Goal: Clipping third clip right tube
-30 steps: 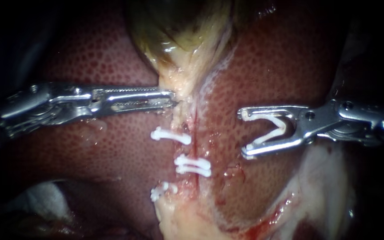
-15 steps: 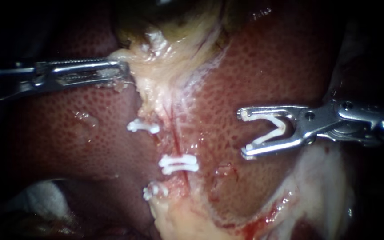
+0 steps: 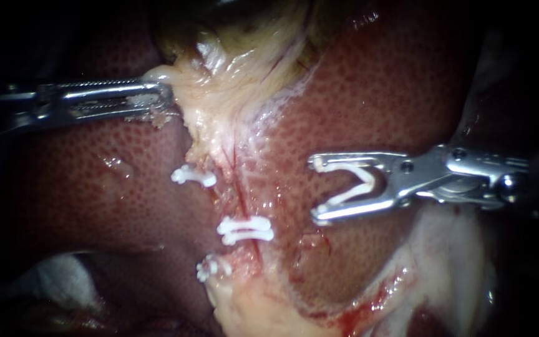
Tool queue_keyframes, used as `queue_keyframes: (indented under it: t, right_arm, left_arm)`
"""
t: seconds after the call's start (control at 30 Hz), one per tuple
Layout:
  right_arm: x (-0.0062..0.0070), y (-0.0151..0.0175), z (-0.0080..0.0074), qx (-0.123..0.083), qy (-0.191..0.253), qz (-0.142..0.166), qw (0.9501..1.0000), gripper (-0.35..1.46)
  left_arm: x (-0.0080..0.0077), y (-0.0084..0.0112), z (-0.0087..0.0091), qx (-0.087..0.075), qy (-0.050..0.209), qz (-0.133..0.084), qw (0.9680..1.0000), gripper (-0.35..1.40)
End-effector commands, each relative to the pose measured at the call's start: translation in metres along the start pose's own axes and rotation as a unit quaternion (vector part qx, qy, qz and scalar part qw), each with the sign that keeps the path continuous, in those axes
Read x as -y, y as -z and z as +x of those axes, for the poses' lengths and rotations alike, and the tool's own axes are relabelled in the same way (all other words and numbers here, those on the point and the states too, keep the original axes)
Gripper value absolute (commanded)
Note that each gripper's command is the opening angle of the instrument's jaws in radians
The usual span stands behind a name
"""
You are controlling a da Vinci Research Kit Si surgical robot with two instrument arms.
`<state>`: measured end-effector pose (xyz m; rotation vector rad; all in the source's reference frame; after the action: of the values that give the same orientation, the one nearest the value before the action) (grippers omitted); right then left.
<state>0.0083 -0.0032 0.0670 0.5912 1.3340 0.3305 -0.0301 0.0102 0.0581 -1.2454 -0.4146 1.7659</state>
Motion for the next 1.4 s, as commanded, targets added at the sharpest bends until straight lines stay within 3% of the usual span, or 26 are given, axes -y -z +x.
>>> queue_keyframes:
  t: [0.03,0.33,0.6,0.83,1.07,1.4]
  right_arm:
    - [-0.0002,-0.0009,-0.0006,0.002,-0.006,0.0,1.0,0.49]
    - [-0.0032,-0.0061,-0.0051,0.02,-0.023,-0.011,0.9995,0.49]
    - [-0.0041,-0.0096,-0.0075,0.024,-0.042,-0.003,0.9988,0.49]
    - [-0.0033,-0.0113,-0.007,0.022,-0.072,0.017,0.997,0.49]
    - [-0.0022,-0.0126,-0.0062,-0.004,-0.096,0.041,0.9946,0.49]
    - [-0.0025,-0.0123,-0.0051,-0.009,-0.099,0.044,0.9941,0.49]
  left_arm:
    - [0.0,-0.0001,0.0,0.0,0.0,0.0,1.0,-0.35]
    - [-0.0006,-0.0001,0.0,-0.001,-0.003,0.002,1.0,-0.35]
    - [-0.0009,-0.0003,0.0001,-0.001,-0.003,0.005,1.0,-0.35]
    - [-0.0009,-0.0004,0.0001,-0.001,-0.002,0.005,1.0,-0.35]
    - [-0.0009,-0.0006,0.0001,-0.002,-0.003,0.005,1.0,-0.35]
    - [-0.0005,-0.0006,0.0,-0.001,-0.003,0.005,1.0,-0.35]
